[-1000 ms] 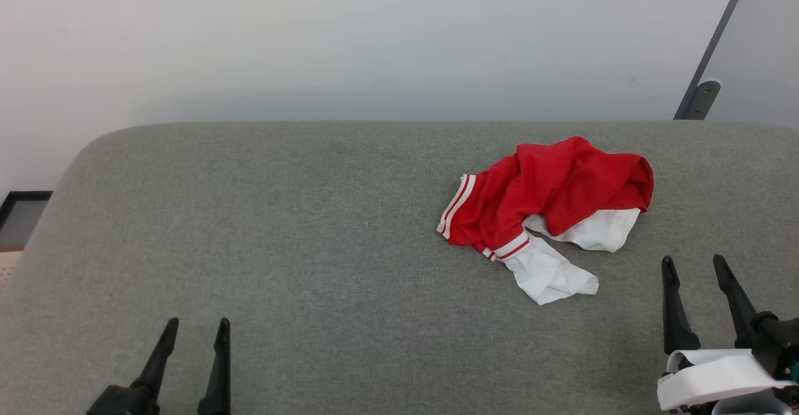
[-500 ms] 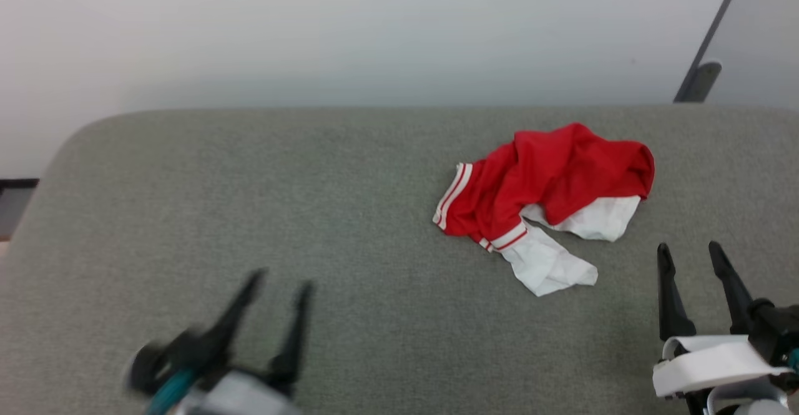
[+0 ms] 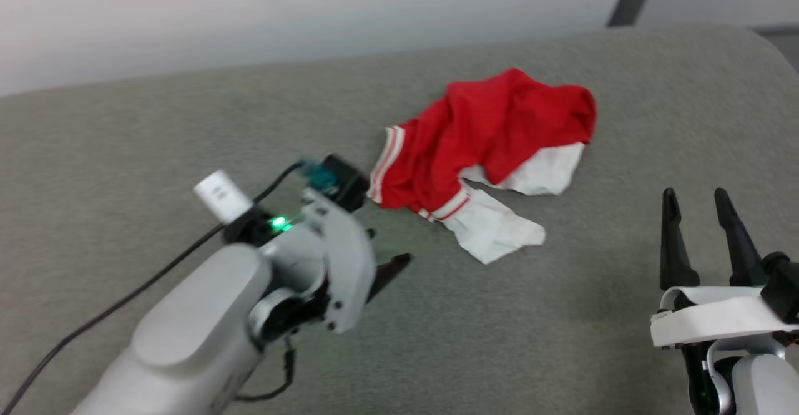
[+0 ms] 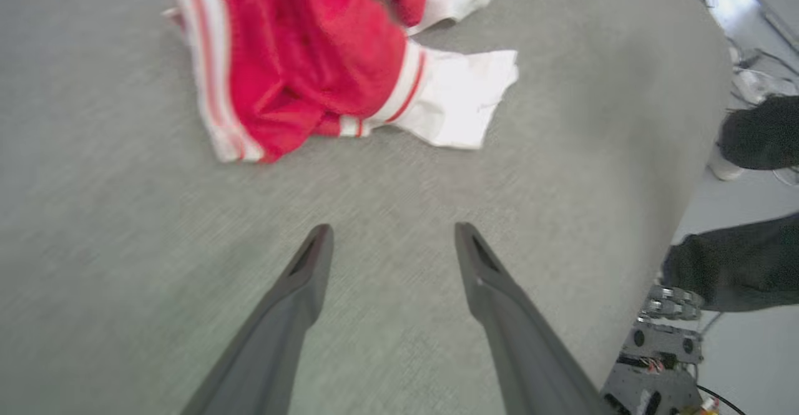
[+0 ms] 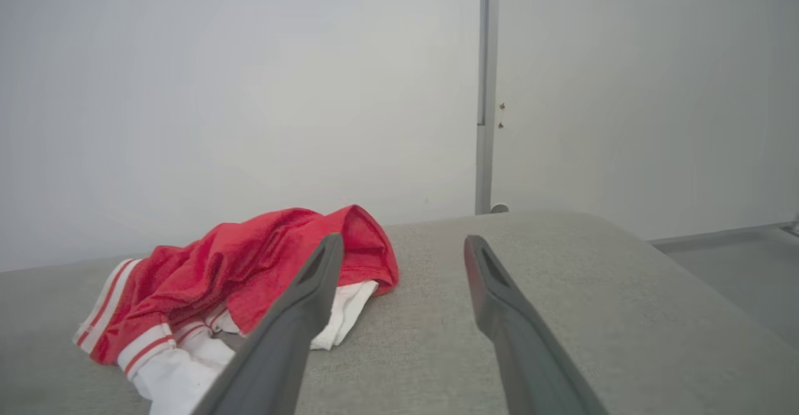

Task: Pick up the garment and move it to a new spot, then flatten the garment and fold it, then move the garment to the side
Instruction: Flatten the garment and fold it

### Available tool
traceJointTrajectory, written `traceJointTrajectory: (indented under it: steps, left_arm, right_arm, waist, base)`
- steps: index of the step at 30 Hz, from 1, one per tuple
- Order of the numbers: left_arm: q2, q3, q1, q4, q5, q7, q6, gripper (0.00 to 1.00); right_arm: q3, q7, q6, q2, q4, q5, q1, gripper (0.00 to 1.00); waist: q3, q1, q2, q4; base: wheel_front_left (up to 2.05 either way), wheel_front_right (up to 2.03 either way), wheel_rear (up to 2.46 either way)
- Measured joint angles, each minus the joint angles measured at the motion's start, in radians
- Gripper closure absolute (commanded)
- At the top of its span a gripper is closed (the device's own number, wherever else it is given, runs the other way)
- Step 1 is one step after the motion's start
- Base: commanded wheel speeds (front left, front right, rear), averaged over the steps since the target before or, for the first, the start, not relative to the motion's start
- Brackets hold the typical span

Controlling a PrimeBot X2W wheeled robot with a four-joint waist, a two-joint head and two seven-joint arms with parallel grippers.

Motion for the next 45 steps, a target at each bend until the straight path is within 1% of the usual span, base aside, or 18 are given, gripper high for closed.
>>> traceJointTrajectory:
  steps: [4, 8, 11, 16, 21, 22, 23, 24, 25, 29, 32, 35, 36, 37, 38, 41, 43, 45]
  left_arm:
    - [-0.042, -0.090, -0.112, 0.037, -0.038, 0.062, 0.000, 0.00]
    - [-0.071, -0.148, -0.174, 0.108, -0.056, 0.066, 0.000, 0.00]
    - [-0.090, -0.160, -0.192, 0.184, -0.078, 0.052, 0.000, 0.00]
    - [-0.088, -0.198, -0.223, 0.283, -0.076, 0.030, -0.001, 0.00]
    - [-0.087, -0.241, -0.259, 0.356, -0.063, -0.018, -0.005, 0.00]
    - [-0.084, -0.257, -0.268, 0.359, -0.059, -0.022, -0.004, 0.13]
    - [-0.080, -0.266, -0.276, 0.365, -0.060, -0.033, -0.004, 0.51]
    - [-0.076, -0.270, -0.280, 0.371, -0.064, -0.044, -0.004, 0.81]
    - [-0.072, -0.273, -0.283, 0.376, -0.074, -0.053, -0.004, 1.00]
    - [-0.059, -0.298, -0.294, 0.377, -0.096, -0.107, -0.004, 1.00]
    - [-0.045, -0.311, -0.295, 0.352, -0.120, -0.148, -0.002, 1.00]
    - [-0.012, -0.299, -0.290, 0.318, -0.161, -0.188, -0.002, 1.00]
    - [-0.012, -0.299, -0.290, 0.318, -0.161, -0.188, -0.002, 1.00]
    - [0.039, -0.276, -0.291, 0.297, -0.179, -0.208, -0.001, 1.00]
    - [0.065, -0.262, -0.291, 0.286, -0.190, -0.215, -0.001, 1.00]
    - [0.133, -0.217, -0.297, 0.253, -0.218, -0.230, 0.000, 1.00]
    - [0.174, -0.189, -0.300, 0.236, -0.235, -0.232, 0.010, 1.00]
    - [0.215, -0.157, -0.302, 0.223, -0.258, -0.234, 0.030, 1.00]
  right_arm:
    - [0.000, 0.000, 0.000, 0.000, 0.002, 0.043, -0.018, 0.00]
    - [0.013, 0.000, 0.000, 0.000, 0.004, 0.077, -0.044, 0.00]
    - [0.026, 0.000, 0.000, 0.001, 0.010, 0.097, -0.054, 0.00]
    - [0.030, 0.000, 0.000, 0.001, 0.009, 0.115, -0.063, 0.00]
    - [0.031, 0.000, 0.000, 0.001, 0.005, 0.130, -0.074, 0.00]
    - [0.032, 0.000, 0.000, 0.001, 0.005, 0.131, -0.074, 0.00]
    - [0.032, 0.000, 0.000, 0.001, 0.005, 0.132, -0.073, 0.00]
    - [0.031, 0.000, 0.000, 0.001, 0.006, 0.132, -0.073, 0.00]
    - [0.030, 0.000, 0.000, 0.001, 0.006, 0.132, -0.072, 0.00]
    - [0.024, 0.000, 0.000, 0.001, 0.007, 0.130, -0.068, 0.00]
    - [0.023, 0.000, 0.000, 0.002, 0.007, 0.120, -0.062, 0.00]
    - [0.022, 0.000, 0.000, 0.002, 0.007, 0.111, -0.057, 0.00]
    - [0.022, 0.000, 0.000, 0.002, 0.007, 0.111, -0.057, 0.00]
    - [0.021, 0.000, 0.000, 0.002, 0.006, 0.103, -0.055, 0.00]
    - [0.021, 0.000, 0.000, 0.002, 0.006, 0.100, -0.054, 0.00]
    - [0.021, 0.000, 0.000, 0.002, 0.006, 0.092, -0.042, 0.00]
    - [0.021, 0.000, 0.000, 0.002, 0.006, 0.087, -0.039, 0.00]
    - [0.023, 0.000, 0.000, 0.002, 0.007, 0.084, -0.038, 0.00]
  waist:
    - [0.043, 0.0000, 0.0000, -0.053]
    - [0.086, 0.0000, 0.0000, -0.106]
    - [0.111, 0.0000, 0.0000, -0.148]
    - [0.148, 0.0000, 0.0000, -0.209]
    - [0.180, 0.0000, 0.0000, -0.251]
    - [0.186, 0.0000, 0.0001, -0.257]
    - [0.191, 0.0000, 0.0000, -0.261]
    - [0.195, 0.0000, 0.0000, -0.264]
    - [0.198, 0.0000, 0.0000, -0.265]
    - [0.197, 0.0000, 0.0000, -0.253]
    - [0.189, 0.0000, 0.0000, -0.232]
    - [0.174, 0.0000, 0.0000, -0.202]
    - [0.174, 0.0000, 0.0000, -0.202]
    - [0.163, 0.0000, 0.0000, -0.180]
    - [0.158, 0.0000, 0.0000, -0.168]
    - [0.140, 0.0000, 0.0000, -0.134]
    - [0.130, 0.0000, 0.0000, -0.112]
    - [0.119, 0.0000, 0.0000, -0.092]
  base:
    - [0.00, 0.00, 0.00]
    - [0.00, 0.00, 0.00]
    - [0.00, 0.00, 0.00]
    - [0.00, 0.00, 0.00]
    - [0.00, 0.00, 0.00]
    - [0.00, 0.00, 0.00]
    - [0.00, 0.00, 0.00]
    - [0.00, 0.00, 0.00]
    - [0.00, 0.00, 0.00]
    - [0.00, 0.00, 0.00]
    - [0.00, 0.00, 0.00]
    - [0.00, 0.00, 0.00]
    - [0.00, 0.00, 0.00]
    - [0.00, 0.00, 0.00]
    - [0.00, 0.00, 0.00]
    - [0.00, 0.00, 0.00]
    - [0.00, 0.00, 0.00]
    - [0.00, 0.00, 0.00]
